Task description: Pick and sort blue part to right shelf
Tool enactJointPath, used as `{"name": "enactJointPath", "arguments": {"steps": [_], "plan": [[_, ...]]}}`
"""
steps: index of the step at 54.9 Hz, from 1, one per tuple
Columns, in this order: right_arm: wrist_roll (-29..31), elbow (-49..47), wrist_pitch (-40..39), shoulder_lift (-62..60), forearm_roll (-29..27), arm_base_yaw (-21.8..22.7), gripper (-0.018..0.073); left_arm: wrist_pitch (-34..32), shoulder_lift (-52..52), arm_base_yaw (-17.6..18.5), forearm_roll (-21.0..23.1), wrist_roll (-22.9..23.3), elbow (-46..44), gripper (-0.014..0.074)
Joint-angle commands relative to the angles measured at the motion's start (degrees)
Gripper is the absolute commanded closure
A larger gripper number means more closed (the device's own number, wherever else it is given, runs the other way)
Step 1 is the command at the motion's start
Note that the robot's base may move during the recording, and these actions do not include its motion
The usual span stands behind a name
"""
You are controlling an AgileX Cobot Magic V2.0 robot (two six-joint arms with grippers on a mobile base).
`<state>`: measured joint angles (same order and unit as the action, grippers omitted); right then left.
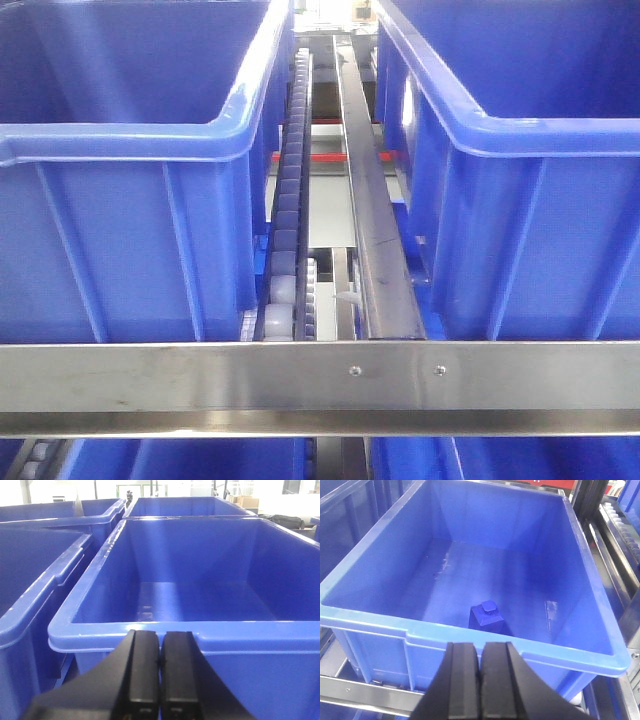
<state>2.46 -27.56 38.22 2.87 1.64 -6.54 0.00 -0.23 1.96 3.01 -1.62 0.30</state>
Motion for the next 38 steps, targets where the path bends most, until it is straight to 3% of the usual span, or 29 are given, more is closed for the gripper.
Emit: {"name": "enactJointPath", "arguments": {"steps": [1, 8, 24, 38], "plan": [[0.4, -1.4, -4.8, 0.8, 0.1, -0.1, 0.0517, -5.1, -1.4, 0.4, 0.1, -0.1, 1.8, 0.0471], [-0.3, 0.7, -7.5, 0.8, -0.3, 0.4, 0.0517, -5.1, -1.4, 0.4, 0.1, -0.1, 1.8, 0.0471], [-2.5, 17.3, -29.0, 0.4, -3.2, 3.8, 0.0517, -5.1, -1.4, 0.4, 0.1, -0.1, 1.8, 0.0471], [-4.8, 28.9, -38.6, -4.5, -3.3, 3.9, 0.0517, -5.1, -1.3, 0.4, 0.1, -0.1, 1.8, 0.0471]]}}
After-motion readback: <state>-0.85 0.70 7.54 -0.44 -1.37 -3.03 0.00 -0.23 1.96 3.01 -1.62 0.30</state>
